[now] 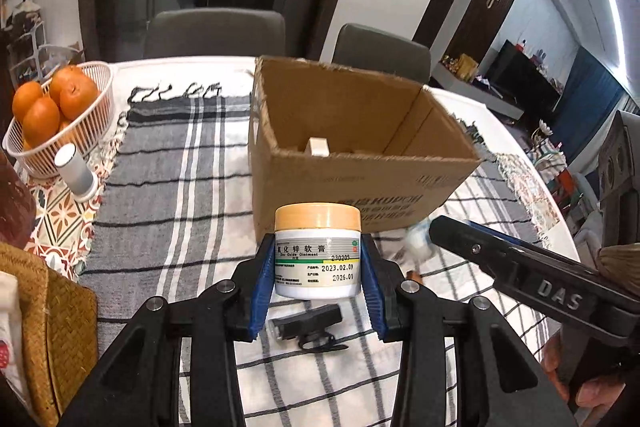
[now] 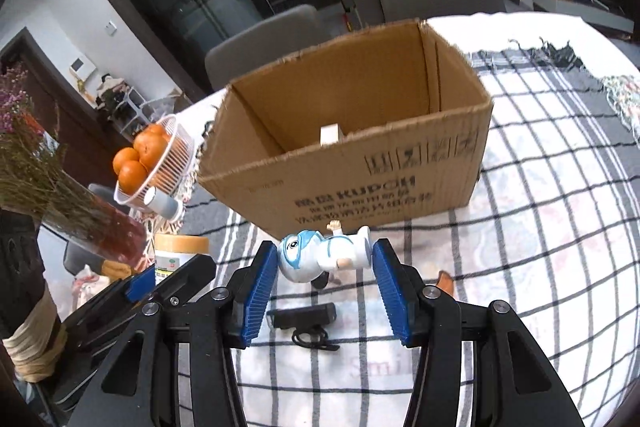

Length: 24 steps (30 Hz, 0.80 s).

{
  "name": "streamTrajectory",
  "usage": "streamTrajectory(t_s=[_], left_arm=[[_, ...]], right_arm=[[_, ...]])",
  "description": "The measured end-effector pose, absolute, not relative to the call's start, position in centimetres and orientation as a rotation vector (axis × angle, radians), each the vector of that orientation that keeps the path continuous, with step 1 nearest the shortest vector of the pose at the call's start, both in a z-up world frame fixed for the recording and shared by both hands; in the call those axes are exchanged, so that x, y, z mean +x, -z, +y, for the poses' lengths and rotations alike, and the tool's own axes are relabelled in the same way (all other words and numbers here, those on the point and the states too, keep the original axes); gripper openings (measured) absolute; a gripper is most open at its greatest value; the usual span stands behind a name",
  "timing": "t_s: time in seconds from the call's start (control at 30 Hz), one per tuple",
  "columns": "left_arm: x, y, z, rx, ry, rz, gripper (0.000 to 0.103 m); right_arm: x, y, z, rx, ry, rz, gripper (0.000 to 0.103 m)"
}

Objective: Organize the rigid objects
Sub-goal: 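Close the right tool on the white-blue figurine keychain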

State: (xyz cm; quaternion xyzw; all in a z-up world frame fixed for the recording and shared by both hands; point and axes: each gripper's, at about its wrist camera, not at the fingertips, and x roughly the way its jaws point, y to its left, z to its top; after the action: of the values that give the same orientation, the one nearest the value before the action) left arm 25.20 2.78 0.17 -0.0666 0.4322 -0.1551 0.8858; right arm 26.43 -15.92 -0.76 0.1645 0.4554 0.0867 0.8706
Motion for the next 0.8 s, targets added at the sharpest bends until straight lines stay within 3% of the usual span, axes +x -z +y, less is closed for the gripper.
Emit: streamTrajectory(t_s=[0.17,0.8], left_arm=[[25.3,-1.4,2.4,-0.151,0.322,0.869,0.039],[25.4,1.3,3.0,-0.132,0.284,0.928,0.039]], right_arm=[[26.0,-0.7,-16.6,0.337,-0.191,0.916,0.022],[28.1,3.7,-15.8,0.334,-0.242,1.089,0.022]])
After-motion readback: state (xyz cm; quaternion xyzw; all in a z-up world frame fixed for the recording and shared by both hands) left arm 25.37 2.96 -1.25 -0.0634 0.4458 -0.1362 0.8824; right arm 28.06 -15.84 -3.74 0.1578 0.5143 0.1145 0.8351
